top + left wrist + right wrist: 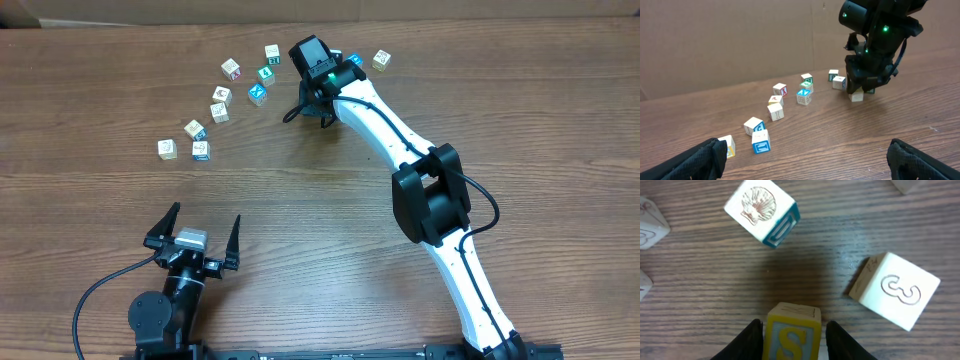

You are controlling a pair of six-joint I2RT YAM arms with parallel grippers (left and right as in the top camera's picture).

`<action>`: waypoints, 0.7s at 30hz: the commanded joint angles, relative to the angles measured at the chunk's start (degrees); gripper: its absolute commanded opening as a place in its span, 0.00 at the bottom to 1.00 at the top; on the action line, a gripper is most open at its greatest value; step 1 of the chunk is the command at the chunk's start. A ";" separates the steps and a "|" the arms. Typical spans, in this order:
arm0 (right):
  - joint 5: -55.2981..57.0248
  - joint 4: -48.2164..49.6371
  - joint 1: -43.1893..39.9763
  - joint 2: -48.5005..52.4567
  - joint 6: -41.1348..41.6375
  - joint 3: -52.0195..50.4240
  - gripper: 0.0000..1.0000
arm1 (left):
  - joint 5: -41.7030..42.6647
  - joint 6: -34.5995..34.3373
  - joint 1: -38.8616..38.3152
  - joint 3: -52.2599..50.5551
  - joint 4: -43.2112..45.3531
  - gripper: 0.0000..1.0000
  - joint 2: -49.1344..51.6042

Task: Form a tower
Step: 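Lower the right gripper over the yellow S block and close, then lift the yellow S block and carry it right toward open table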

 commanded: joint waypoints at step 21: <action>0.42 1.90 0.04 0.48 -0.26 0.07 0.32 | 0.44 -0.37 0.22 -0.24 0.09 1.00 -0.59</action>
